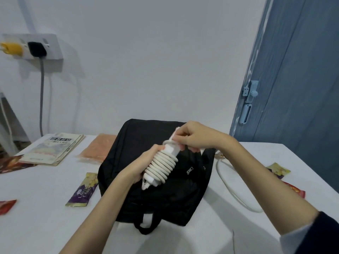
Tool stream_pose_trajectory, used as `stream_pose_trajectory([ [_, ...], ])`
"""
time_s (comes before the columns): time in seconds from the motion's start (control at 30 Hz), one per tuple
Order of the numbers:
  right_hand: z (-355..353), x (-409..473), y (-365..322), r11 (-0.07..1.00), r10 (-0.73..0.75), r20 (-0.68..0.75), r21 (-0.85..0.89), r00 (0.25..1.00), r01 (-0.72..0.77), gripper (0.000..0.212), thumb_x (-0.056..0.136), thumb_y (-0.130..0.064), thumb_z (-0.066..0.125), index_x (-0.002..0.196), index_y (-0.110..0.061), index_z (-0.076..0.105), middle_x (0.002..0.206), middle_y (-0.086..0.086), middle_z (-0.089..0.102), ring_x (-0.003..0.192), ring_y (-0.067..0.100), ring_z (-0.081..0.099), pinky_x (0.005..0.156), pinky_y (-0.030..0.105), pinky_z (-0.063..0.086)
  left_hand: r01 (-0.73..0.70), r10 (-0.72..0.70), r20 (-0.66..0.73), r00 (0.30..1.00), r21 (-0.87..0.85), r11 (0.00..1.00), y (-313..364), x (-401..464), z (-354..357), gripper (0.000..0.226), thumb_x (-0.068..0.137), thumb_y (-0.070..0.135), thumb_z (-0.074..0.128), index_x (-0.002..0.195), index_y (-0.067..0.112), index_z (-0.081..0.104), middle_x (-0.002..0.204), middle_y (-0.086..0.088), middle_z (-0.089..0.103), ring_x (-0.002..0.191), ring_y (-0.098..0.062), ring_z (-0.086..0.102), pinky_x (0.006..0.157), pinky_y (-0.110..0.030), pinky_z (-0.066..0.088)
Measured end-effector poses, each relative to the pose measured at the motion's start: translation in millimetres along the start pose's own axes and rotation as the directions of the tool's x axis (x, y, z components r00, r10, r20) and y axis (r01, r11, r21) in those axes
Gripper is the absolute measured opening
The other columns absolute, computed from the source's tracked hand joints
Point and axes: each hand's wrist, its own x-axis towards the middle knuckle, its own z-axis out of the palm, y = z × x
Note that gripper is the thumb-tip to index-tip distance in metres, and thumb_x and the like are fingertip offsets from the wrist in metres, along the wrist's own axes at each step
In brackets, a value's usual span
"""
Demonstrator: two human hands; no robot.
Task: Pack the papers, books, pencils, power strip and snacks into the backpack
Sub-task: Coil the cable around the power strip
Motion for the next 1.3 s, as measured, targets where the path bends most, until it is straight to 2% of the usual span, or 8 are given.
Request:
stream_pose_trajectory([
  [0.13, 8, -14, 20, 0.975, 0.009, -0.142, 0.22, 0.99, 0.023, 0.011, 0.093, -0.023, 0.053, 0.094, -0.014, 0.059, 0.062, 0.0, 0.064, 0.051, 0.018, 0.057, 0.056, 0.027, 0.048, -0.017, 0.013, -0.012, 1.0, -0.362, 0.932, -8, 8, -12, 0.053, 0.088, 0.052, 0.042, 0.096, 0.006, 0.066, 0.079, -0.013, 0.064, 0.064, -0.025, 0.063, 0.066, -0.039, 0.054],
  [0.27, 16, -25, 44, 0.91, 0.006, -0.218, 0.407, 0.976, 0.085, 0.009, 0.093, -0.022, 0.056, 0.093, -0.015, 0.062, 0.052, -0.004, 0.054, 0.046, 0.01, 0.045, 0.051, 0.022, 0.039, 0.044, 0.034, 0.092, 0.995, -0.722, 0.69, -16, 10, -14, 0.06, 0.088, 0.057, 0.037, 0.101, 0.009, 0.072, 0.098, -0.012, 0.07, 0.079, -0.026, 0.069, 0.083, -0.06, 0.049],
  [0.4, 31, -26, 44, 0.871, -0.039, -0.181, 0.476, 0.983, 0.122, 0.027, 0.098, -0.018, 0.048, 0.117, -0.03, 0.062, 0.06, 0.002, 0.052, 0.044, 0.007, 0.035, 0.043, 0.019, 0.031, 0.104, 0.002, 0.132, 0.991, -0.792, 0.601, -25, 13, -3, 0.062, 0.086, 0.062, 0.039, 0.103, 0.011, 0.07, 0.099, -0.007, 0.07, 0.077, -0.03, 0.066, 0.076, -0.058, 0.052],
  [0.57, 33, -27, 41, 0.865, -0.022, -0.068, 0.499, 0.997, 0.054, 0.033, 0.1, -0.014, 0.04, 0.12, -0.031, 0.06, 0.063, 0.002, 0.044, 0.038, 0.004, 0.027, 0.037, 0.015, 0.025, 0.14, -0.052, 0.131, 0.99, -0.879, 0.457, -35, 17, 5, 0.099, 0.069, 0.087, 0.028, 0.089, 0.002, 0.074, 0.085, -0.006, 0.069, 0.068, -0.022, 0.065, 0.069, -0.042, 0.054],
  [0.83, 33, -23, 49, 0.883, 0.057, -0.245, 0.465, 0.968, 0.066, 0.013, 0.091, -0.023, 0.059, 0.084, -0.018, 0.068, 0.046, -0.006, 0.04, 0.043, 0.005, 0.038, 0.046, 0.018, 0.032, 0.075, -0.047, 0.06, 0.997, -0.857, 0.51, -31, 9, 4, 0.063, 0.076, 0.058, 0.045, 0.086, 0.003, 0.073, 0.091, -0.013, 0.067, 0.061, -0.024, 0.059, 0.061, -0.032, 0.047],
  [0.97, 25, -24, 59, 0.926, 0.104, -0.232, 0.378, 0.967, -0.009, 0.038, 0.084, -0.045, 0.062, 0.058, -0.018, 0.06, 0.052, -0.003, 0.05, 0.049, 0.007, 0.045, 0.056, 0.02, 0.038, 0.05, 0.006, 0.063, 0.998, -0.849, 0.525, -26, 6, 3, 0.061, 0.078, 0.056, 0.042, 0.083, 0.004, 0.074, 0.084, -0.012, 0.069, 0.063, -0.022, 0.059, 0.06, -0.029, 0.046],
  [1.13, 21, -23, 75, 0.893, 0.155, -0.225, 0.449, 0.962, -0.038, 0.053, 0.071, -0.06, 0.062, 0.059, -0.009, 0.06, 0.055, 0.001, 0.05, 0.055, 0.012, 0.046, 0.066, 0.027, 0.043, 0.124, 0.104, 0.235, 0.966, -0.783, 0.61, -20, 1, 2, 0.062, 0.079, 0.058, 0.037, 0.097, 0.007, 0.068, 0.086, -0.011, 0.065, 0.058, -0.028, 0.06, 0.052, -0.032, 0.051],
  [1.3, 24, -21, 81, 0.92, 0.318, -0.033, 0.254, 0.948, -0.3, 0.064, 0.067, -0.068, 0.062, 0.043, -0.015, 0.035, 0.047, 0.001, 0.042, 0.046, 0.01, 0.043, 0.067, 0.019, 0.036, 0.251, 0.15, 0.494, 0.856, -0.651, 0.716, -18, -2, -3, 0.063, 0.08, 0.055, 0.04, 0.107, 0.0, 0.057, 0.092, -0.022, 0.063, 0.065, -0.036, 0.064, 0.055, -0.04, 0.056],
])
